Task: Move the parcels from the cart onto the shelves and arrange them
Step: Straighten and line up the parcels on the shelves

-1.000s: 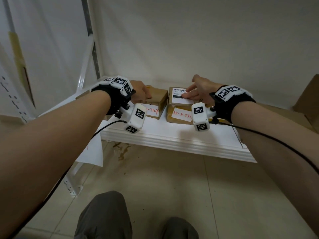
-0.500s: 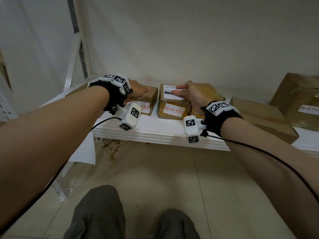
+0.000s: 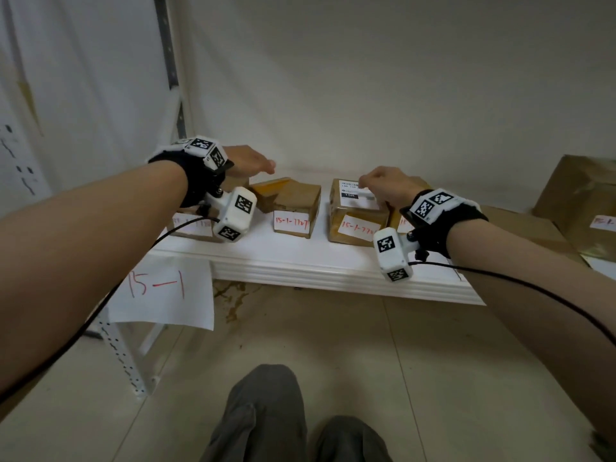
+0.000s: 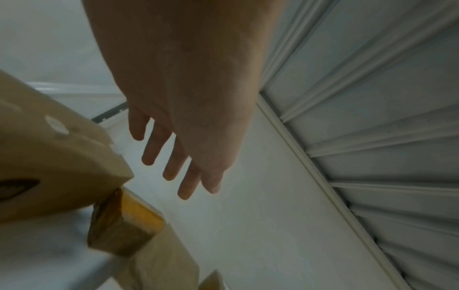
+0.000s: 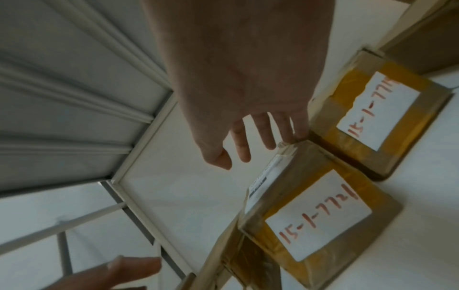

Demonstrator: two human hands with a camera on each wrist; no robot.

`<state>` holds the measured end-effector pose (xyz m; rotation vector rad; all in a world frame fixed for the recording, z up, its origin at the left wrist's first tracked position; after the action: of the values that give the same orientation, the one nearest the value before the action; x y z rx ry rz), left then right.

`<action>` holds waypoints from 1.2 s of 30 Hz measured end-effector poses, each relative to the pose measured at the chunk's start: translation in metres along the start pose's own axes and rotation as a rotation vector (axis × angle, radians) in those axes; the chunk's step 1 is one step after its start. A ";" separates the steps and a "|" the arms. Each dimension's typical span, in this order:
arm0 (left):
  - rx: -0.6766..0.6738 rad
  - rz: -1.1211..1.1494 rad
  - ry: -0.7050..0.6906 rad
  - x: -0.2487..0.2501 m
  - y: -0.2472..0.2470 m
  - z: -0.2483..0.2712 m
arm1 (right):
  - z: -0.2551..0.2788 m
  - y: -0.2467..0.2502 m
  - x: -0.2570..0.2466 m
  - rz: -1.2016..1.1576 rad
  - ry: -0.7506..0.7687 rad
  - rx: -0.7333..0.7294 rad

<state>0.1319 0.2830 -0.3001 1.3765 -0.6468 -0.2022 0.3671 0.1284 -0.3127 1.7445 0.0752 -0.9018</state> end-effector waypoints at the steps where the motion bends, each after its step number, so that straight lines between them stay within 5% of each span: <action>1: 0.018 -0.022 -0.003 -0.008 0.008 -0.002 | 0.002 0.000 0.000 0.062 0.002 -0.002; 7: 0.024 -0.086 0.025 -0.048 0.020 -0.009 | -0.008 -0.017 -0.003 0.380 0.001 -0.037; 27: -0.099 -0.150 0.214 -0.107 -0.003 -0.004 | -0.064 -0.066 0.008 0.306 -0.173 0.009; 36: 0.073 -0.125 0.289 -0.144 -0.023 -0.067 | -0.060 -0.046 0.004 0.161 -0.153 0.039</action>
<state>0.0560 0.4063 -0.3703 1.4831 -0.3307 -0.0766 0.3798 0.1958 -0.3461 1.6856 -0.1816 -0.9200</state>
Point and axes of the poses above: each hand's wrist, its own z-axis away from the middle knuckle, its own y-axis out of the back of the hand, x = y × z, the point moved 4 cm from there along -z, towards the middle knuckle, and after that the axes turned 3 degrees about x, right-handed, at the moved point
